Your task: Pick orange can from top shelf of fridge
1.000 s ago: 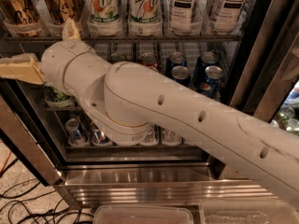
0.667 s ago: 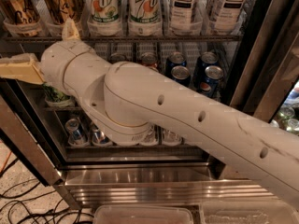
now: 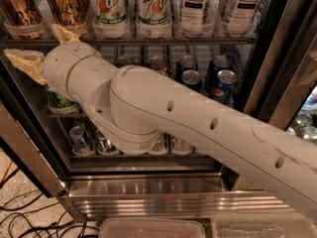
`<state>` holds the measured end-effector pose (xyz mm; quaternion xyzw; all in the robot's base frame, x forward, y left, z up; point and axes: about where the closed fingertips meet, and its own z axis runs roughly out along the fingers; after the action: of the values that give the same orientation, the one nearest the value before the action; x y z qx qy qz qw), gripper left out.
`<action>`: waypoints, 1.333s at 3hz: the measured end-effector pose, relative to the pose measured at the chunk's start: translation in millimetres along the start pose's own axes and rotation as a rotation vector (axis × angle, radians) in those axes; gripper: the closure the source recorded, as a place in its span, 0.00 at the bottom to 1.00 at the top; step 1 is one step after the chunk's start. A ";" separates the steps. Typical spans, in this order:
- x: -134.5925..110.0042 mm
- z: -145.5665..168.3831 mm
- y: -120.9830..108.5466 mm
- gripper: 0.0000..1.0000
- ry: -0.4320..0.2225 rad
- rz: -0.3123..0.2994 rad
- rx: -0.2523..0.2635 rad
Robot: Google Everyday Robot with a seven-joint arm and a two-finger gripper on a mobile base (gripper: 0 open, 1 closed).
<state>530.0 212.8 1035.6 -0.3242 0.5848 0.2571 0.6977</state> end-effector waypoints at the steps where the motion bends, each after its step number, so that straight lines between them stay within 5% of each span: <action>1: 0.0 0.0 0.0 0.25 0.000 0.000 0.000; 4: -5.3 15.6 -4.2 0.21 -0.002 -0.029 -0.034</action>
Offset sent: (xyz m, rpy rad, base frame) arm 0.0000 0.0000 0.0000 0.0000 0.0000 0.0000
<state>542.3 221.9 1043.1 -0.3442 0.5747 0.2576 0.6963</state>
